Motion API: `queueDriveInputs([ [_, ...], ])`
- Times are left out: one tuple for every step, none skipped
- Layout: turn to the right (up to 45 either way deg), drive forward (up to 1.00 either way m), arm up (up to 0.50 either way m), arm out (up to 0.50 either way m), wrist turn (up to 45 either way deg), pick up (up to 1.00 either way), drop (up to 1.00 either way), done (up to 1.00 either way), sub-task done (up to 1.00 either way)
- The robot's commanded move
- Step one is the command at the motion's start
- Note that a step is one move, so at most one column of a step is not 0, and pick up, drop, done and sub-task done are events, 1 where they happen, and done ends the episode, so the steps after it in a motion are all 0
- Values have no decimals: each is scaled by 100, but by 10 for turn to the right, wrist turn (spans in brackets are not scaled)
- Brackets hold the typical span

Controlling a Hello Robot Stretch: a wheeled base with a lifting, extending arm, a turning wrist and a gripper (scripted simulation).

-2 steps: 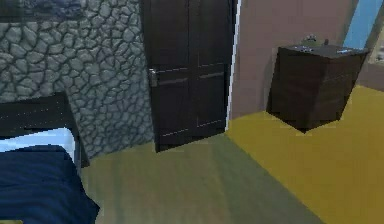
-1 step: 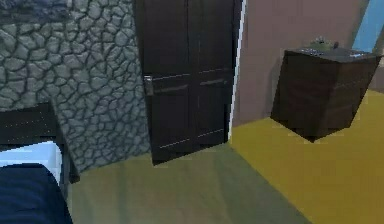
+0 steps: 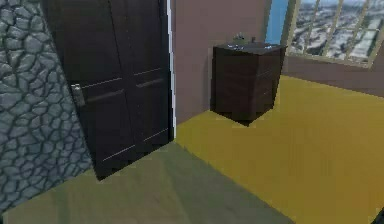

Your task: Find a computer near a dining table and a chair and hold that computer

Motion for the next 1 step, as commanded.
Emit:
queueDriveInputs([
  [0, 15, 0, 0, 0, 0, 0, 0, 0],
])
